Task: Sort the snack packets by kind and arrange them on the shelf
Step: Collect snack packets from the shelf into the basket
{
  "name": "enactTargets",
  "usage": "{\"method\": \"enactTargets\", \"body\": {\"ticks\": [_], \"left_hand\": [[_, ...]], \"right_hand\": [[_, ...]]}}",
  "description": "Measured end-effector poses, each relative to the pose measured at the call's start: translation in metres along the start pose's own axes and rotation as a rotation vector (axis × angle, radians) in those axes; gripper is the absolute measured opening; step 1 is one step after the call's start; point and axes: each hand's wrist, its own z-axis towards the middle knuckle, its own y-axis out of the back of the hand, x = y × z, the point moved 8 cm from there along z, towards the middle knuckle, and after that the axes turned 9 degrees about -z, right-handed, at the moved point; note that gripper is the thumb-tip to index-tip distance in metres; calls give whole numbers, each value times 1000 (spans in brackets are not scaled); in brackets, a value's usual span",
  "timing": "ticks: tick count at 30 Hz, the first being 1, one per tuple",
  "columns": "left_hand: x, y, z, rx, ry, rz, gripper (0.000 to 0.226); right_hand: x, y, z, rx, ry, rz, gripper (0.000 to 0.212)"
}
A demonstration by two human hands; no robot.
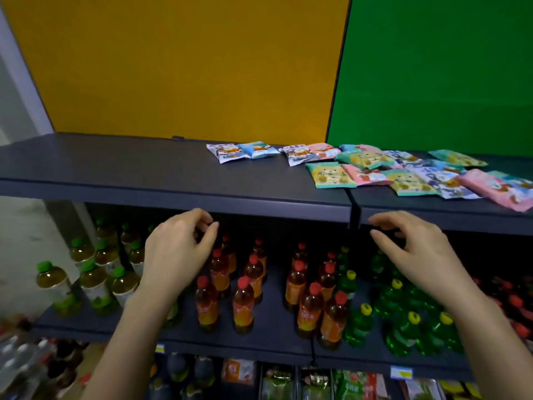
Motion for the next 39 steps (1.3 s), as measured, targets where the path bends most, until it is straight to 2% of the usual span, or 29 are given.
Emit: {"method": "enactTargets", "body": {"ticks": [6, 9, 13, 17, 20, 23, 26, 29, 31, 35, 39], "left_hand": [[8, -14, 68, -17, 73, 61, 21], [27, -34, 113, 110, 166, 58, 29], [53, -74, 175, 284, 307, 48, 45], [76, -115, 220, 414, 456, 86, 75], [90, -140, 244, 435, 518, 108, 95], [100, -157, 259, 403, 545, 108, 105], [109, -169, 271, 433, 589, -29, 100], [118, -174, 278, 478, 644, -177, 78], [123, -179, 280, 463, 659, -330, 65], [119, -182, 278, 429, 625, -589, 20], [118, -169, 273, 359, 620, -710, 21]], "right_hand": [[26, -12, 94, 32, 119, 126, 17], [44, -29, 146, 64, 141, 200, 17], [66, -63, 214, 144, 117, 204, 22], [85, -107, 273, 253, 75, 134, 34], [97, -138, 304, 298, 40, 83, 39], [104, -168, 324, 342, -5, 8, 39], [107, -194, 335, 385, -43, -59, 56], [109, -203, 343, 363, -104, -69, 69], [109, -209, 347, 406, -150, -30, 68], [105, -211, 348, 448, -217, 65, 70], [103, -209, 339, 444, -207, 174, 52]]}}
